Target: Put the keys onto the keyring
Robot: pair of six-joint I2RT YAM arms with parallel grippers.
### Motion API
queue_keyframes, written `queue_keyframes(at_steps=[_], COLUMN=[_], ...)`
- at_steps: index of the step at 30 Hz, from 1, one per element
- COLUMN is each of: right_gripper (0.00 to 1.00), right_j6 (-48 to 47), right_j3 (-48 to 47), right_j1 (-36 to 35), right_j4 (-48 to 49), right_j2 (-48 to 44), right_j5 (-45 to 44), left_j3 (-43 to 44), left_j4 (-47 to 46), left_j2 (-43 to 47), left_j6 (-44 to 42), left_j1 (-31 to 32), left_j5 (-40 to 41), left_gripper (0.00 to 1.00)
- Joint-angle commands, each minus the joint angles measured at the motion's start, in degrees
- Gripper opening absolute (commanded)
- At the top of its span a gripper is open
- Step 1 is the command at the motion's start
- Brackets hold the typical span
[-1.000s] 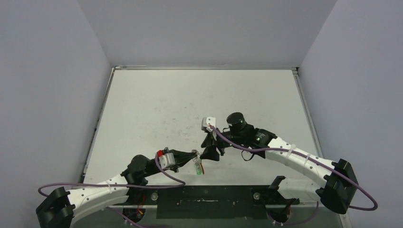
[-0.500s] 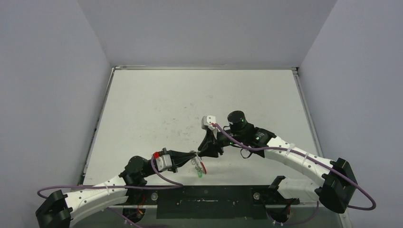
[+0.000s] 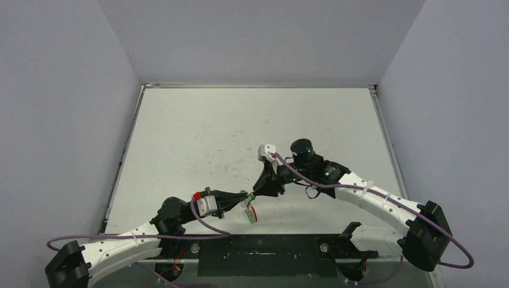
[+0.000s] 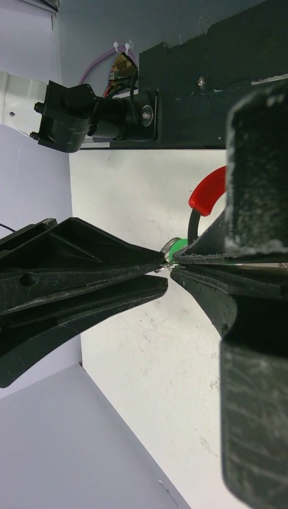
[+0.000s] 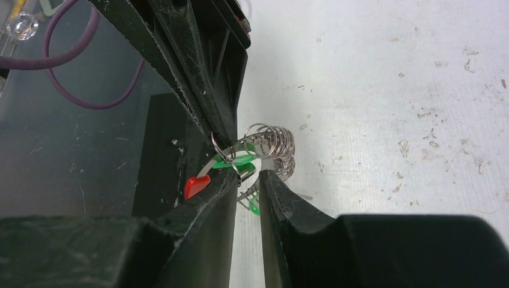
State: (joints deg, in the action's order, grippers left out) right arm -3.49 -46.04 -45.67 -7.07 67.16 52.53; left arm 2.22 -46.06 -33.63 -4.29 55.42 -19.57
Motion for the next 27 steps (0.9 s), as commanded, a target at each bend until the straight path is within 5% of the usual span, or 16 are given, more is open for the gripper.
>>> queue_keyframes(at_steps=[1,5,27], right_gripper=[0.17,0.01,0.00], right_j6=[0.16,-0.90,-0.12], right_j3=[0.53,-0.36,0.86], right_j1=[0.91,0.99,-1.72], right_j4=[2.11,0.22,1.10], right_j2=[-1.92,-0.71,1.67], right_j5=[2.82,4.72,-1.43], left_j3=[1.03,1.13,1.33], left_j4=[-2.74,-2.65,-4.46], left_j2=[0.86,0.85,-1.05], left_j6=[-0.10,-0.10,-0.37], left_j1=[0.13,0.13,0.15], left_j5=[-0.73,-0.74,-0.47], left_gripper=[0.00,0.00,0.00])
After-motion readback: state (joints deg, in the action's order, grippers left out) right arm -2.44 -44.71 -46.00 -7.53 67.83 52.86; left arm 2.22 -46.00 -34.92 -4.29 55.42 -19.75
